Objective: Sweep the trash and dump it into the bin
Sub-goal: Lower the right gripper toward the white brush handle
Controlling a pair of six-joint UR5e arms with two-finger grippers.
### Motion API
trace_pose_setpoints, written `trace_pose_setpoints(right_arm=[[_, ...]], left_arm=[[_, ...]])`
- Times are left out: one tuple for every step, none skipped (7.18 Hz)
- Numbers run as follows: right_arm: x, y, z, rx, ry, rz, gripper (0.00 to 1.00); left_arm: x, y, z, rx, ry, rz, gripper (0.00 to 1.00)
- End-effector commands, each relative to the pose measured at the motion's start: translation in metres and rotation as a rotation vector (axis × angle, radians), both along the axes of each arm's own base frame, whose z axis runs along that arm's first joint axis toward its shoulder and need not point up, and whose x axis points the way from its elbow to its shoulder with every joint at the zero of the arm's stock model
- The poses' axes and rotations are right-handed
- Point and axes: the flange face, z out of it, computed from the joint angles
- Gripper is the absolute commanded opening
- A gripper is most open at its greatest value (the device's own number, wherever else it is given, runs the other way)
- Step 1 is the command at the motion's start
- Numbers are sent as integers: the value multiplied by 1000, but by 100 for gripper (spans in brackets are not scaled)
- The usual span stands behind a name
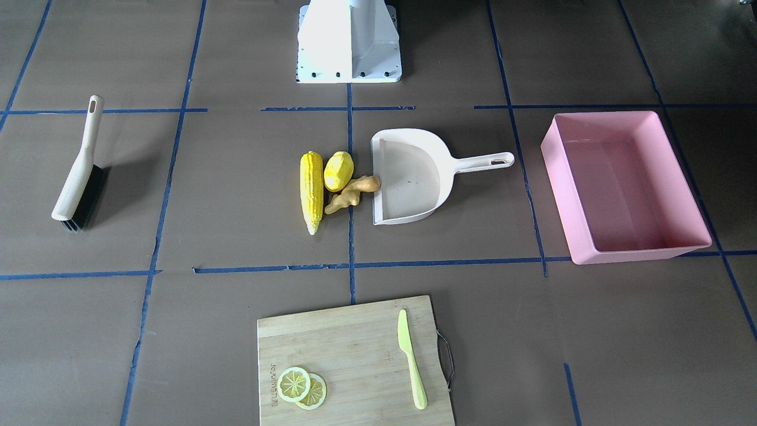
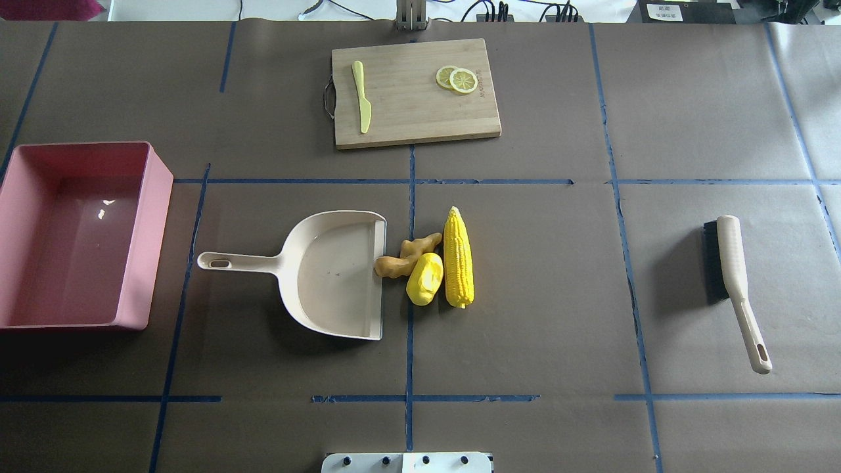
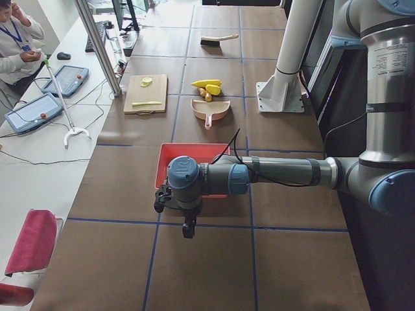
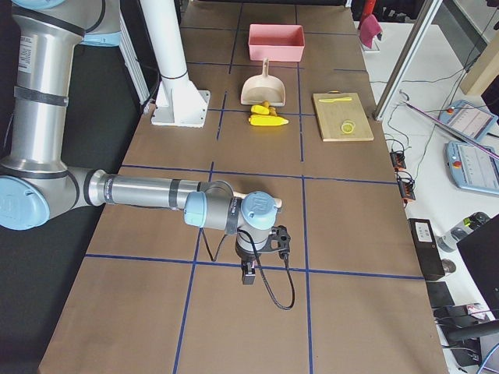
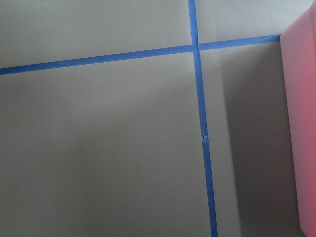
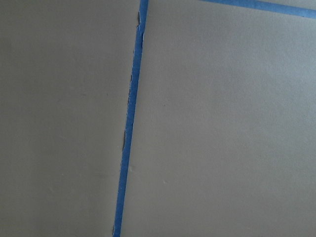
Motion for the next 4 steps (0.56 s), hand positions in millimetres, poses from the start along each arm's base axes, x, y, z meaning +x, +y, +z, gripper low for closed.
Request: trace_pose_setpoints(right_arm=[[0,-1,-3,10,0,-4,100],[0,-2,-3,13,1,-6,100],[0,-6,-10,26,2,-1,100],[-2,-19,-38,81,-7,3,100]], left_arm=[[1,-2,-2,4,-1,1,100],[5,-3,-6,13,1,12,100],[6,-3,-8,18,-2,14,100],[6,-5,-9,17,-9,11,100]])
